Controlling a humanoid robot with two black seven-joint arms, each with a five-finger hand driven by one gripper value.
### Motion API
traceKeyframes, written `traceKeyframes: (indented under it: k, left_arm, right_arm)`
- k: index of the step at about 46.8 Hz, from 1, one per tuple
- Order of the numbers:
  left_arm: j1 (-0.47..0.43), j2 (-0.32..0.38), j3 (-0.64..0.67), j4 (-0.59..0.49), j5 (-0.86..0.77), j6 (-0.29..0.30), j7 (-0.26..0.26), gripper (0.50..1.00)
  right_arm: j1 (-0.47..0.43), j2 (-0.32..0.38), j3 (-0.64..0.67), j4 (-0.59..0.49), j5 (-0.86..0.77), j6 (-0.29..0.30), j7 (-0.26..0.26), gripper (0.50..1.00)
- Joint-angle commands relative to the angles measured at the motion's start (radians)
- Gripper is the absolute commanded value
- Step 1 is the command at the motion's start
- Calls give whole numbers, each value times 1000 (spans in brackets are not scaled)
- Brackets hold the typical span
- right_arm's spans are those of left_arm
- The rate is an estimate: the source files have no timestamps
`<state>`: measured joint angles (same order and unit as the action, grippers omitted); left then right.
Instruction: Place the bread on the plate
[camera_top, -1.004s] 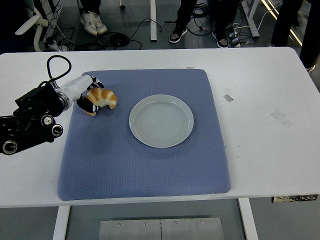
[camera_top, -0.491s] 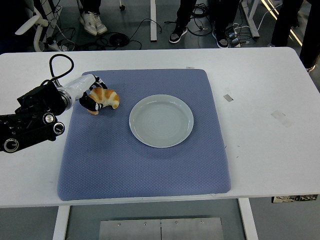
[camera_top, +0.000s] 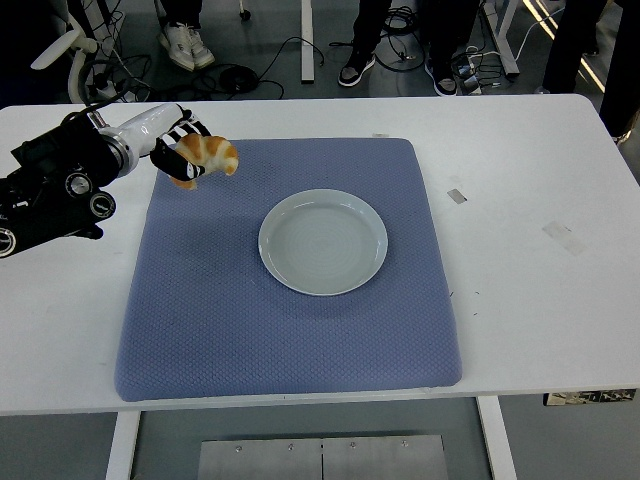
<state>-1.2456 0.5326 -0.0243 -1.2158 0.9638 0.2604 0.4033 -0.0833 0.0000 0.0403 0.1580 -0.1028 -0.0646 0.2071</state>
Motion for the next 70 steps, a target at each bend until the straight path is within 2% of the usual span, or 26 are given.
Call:
traceKeyframes:
  k: [1, 7, 15, 43, 56, 70]
  left_arm:
    - [-24, -8, 3, -2, -14, -1, 0, 584]
    - [-67, -22, 3, -16, -28, -12, 2, 587]
    - [-81, -43, 0, -59, -28, -24, 0, 587]
    - [-67, -230, 38, -68, -5, -20, 5, 605]
    - [-55, -240, 72, -79, 36, -20, 22, 639]
    - [-25, -269, 86, -79, 44, -20, 22, 639]
  right_arm:
    - [-1, 0, 0, 0, 0, 0, 0, 1000]
    - [0, 0, 1, 0, 0, 0, 0, 1000]
    - [0, 0, 0, 0, 0, 0, 0, 1000]
    - [0, 0, 1, 0, 0, 0, 0, 1000]
    - [0, 0, 0, 0, 0, 0, 0, 1000]
    - [0, 0, 0, 0, 0, 0, 0, 1000]
